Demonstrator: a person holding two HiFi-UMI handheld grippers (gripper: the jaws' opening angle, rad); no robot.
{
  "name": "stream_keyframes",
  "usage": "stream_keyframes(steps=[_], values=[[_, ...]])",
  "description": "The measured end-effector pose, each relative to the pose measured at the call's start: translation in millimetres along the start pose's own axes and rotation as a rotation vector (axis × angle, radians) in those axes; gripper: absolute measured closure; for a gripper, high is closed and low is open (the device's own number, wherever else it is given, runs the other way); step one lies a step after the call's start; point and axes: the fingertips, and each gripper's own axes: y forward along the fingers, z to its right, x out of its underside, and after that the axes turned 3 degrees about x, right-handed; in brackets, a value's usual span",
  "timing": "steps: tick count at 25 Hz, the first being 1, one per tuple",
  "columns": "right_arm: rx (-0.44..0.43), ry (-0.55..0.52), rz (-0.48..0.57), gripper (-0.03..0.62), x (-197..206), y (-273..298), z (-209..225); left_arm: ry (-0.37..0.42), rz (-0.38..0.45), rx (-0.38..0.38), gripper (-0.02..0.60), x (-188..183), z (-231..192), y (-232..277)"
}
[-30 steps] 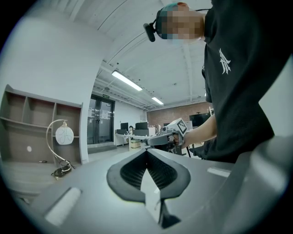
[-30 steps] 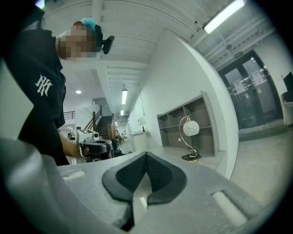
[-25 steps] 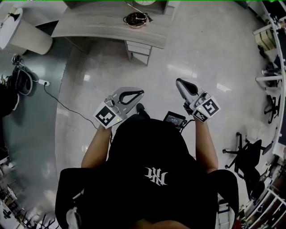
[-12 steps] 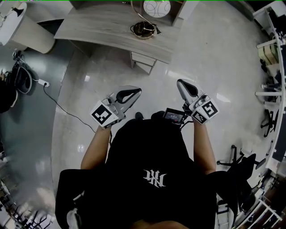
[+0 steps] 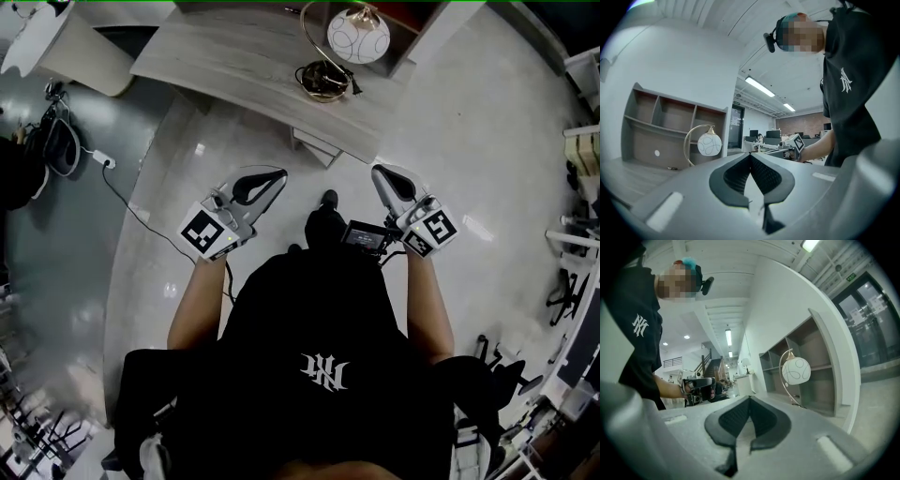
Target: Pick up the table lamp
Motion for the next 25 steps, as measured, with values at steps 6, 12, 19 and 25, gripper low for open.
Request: stream_keyframes(steps=[6, 12, 19, 25], values=[[-0.063, -0.009, 0.014, 0.591, -25.1, 36.7, 49.3, 0.061, -0.039, -0.035, 0.578, -27.5, -42.8, 39.8], [-0.105, 0.007, 0.002, 0.591, -30.3, 57.7, 86.0, 0.088, -0.079, -0.075, 0.578, -44.8, -84.1, 68.5], [-0.125, 0.031, 0.012, 0.591, -30.2, 74.0, 126.4, 0.066, -0.095, -0.073, 0.578, -54.1, -123.0, 99.7], [-0.158, 0.096, 0.078, 0.591, -36.3, 81.6, 147.2, 0.070, -0.131, -0.092, 0.578, -60.8, -163.9, 114.6]])
